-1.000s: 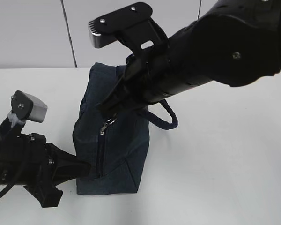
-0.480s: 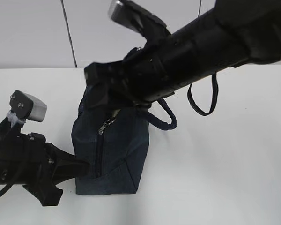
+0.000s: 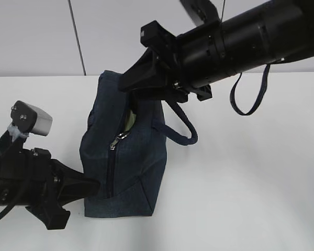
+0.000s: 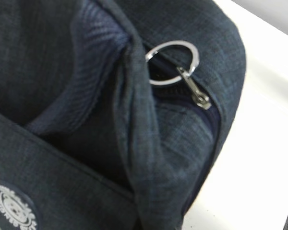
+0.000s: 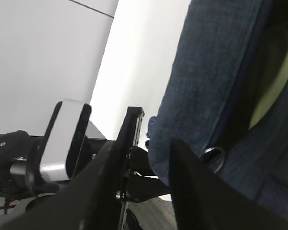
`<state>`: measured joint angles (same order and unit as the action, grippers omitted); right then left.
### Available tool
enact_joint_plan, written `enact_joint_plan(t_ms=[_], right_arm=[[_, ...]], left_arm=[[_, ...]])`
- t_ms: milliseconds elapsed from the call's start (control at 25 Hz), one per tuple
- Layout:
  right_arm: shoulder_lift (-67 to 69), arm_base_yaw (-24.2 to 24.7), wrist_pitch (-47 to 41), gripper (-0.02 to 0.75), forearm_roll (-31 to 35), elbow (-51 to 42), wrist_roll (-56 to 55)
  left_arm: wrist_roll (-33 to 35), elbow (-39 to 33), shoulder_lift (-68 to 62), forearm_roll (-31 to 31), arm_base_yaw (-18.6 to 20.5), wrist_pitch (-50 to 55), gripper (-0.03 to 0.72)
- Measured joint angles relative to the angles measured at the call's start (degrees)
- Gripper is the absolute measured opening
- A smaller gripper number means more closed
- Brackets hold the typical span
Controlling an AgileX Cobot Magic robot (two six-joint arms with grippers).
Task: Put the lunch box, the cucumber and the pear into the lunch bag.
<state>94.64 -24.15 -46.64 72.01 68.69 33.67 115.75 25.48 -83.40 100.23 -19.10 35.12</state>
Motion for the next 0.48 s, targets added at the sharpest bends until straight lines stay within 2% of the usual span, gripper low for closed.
enact_joint_plan(t_ms=[200, 480], right_arm=[[4.62, 0.0, -0.82, 0.293, 2.98, 0.13, 3.31], [5.89, 0.0, -0.82, 0.292, 2.5, 0.13, 4.78]], left_arm=[[0.0, 0.0, 0.0, 0.0, 0.0, 0.0, -0.008], [0.0, 0.0, 0.0, 0.0, 0.0, 0.05, -0.008]])
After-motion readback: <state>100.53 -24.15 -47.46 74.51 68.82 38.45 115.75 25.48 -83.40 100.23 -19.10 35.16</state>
